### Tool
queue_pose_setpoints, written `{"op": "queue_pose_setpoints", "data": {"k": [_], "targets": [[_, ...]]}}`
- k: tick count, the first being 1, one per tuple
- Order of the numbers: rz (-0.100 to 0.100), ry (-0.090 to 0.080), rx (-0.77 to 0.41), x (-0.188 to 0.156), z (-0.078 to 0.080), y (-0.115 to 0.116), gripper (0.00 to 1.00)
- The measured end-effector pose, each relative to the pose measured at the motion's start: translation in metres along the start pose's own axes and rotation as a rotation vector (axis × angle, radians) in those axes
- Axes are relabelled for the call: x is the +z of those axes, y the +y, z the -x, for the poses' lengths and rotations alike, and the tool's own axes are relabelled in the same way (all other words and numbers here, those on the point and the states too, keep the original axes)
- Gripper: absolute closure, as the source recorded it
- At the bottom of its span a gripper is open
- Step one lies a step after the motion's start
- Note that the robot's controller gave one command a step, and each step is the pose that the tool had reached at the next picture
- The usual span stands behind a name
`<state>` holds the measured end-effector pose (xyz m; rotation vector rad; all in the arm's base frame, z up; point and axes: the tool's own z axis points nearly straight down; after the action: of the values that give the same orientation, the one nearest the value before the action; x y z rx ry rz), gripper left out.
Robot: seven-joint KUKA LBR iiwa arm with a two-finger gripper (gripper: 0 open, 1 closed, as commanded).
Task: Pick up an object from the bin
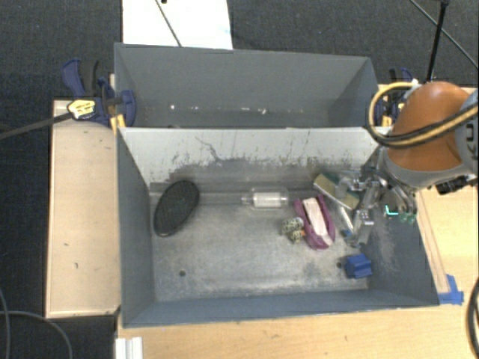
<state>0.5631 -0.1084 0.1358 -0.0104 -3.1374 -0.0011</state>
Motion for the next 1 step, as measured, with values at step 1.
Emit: {"op": "queue_pose_setpoints", "data": {"k": [1], "targets": [[0.005, -0.003, 0.106, 0.065, -0.0578, -0.0223, 0.0]]}}
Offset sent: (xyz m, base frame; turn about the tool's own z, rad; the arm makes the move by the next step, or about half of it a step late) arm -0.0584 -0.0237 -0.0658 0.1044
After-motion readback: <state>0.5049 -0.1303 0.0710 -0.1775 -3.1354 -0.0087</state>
